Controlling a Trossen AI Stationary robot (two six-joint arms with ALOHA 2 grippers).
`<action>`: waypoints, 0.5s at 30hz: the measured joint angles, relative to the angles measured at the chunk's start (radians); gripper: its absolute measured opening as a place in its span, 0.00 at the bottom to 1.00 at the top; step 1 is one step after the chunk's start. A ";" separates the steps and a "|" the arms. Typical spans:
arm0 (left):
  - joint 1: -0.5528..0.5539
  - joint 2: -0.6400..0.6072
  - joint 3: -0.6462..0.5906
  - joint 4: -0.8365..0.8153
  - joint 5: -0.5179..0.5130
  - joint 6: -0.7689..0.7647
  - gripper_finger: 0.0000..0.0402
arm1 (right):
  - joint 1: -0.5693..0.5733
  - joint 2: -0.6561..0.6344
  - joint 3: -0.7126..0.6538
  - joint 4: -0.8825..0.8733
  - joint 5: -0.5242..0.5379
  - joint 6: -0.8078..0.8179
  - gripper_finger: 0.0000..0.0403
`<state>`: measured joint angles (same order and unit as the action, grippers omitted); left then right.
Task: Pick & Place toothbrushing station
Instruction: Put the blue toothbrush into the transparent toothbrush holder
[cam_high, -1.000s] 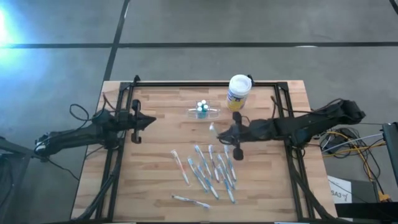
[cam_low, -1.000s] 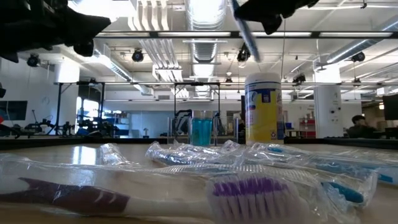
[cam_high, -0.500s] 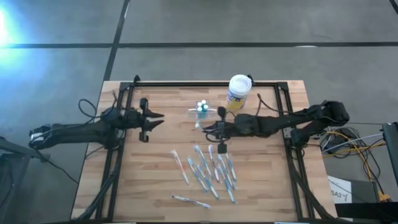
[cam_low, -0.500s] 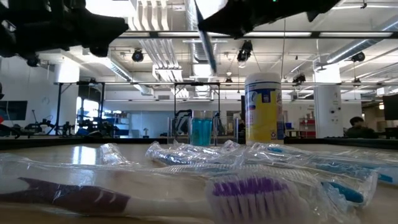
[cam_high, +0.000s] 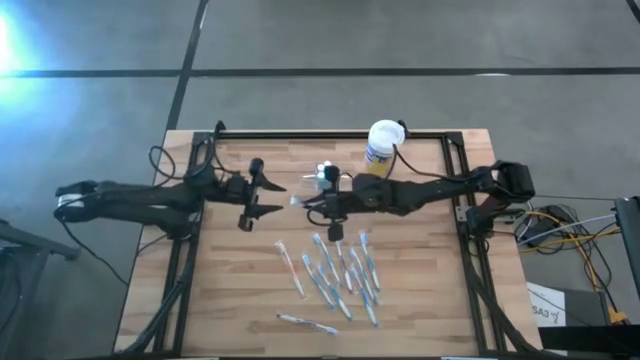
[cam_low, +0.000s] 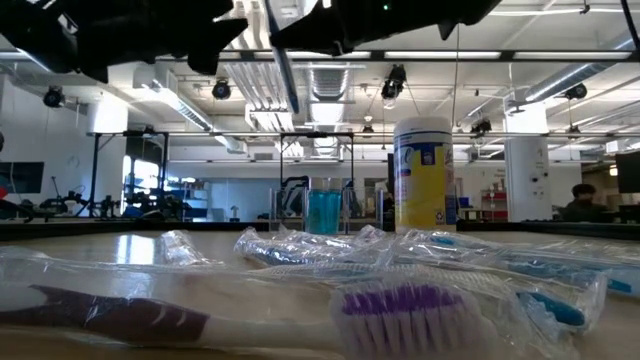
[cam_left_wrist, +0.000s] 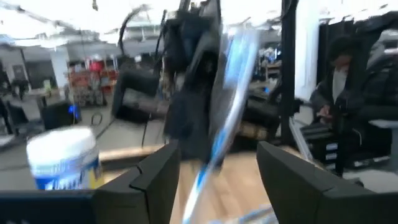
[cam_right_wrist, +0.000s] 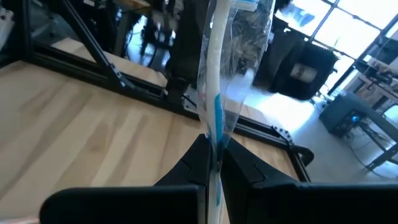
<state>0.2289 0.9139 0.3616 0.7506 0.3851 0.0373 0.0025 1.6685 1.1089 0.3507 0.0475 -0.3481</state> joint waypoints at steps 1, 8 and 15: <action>-0.004 0.011 0.011 0.003 0.000 0.003 0.54 | -0.001 0.008 0.009 -0.003 0.000 0.000 0.03; -0.017 0.082 0.059 0.001 0.000 0.013 0.54 | -0.005 0.035 0.054 -0.003 0.000 0.000 0.03; -0.030 0.130 0.066 0.096 0.000 0.010 0.54 | -0.015 0.035 0.056 0.026 0.000 0.016 0.03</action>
<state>0.1989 1.0440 0.4278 0.8468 0.3851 0.0473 -0.0123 1.7035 1.1645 0.3763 0.0479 -0.3325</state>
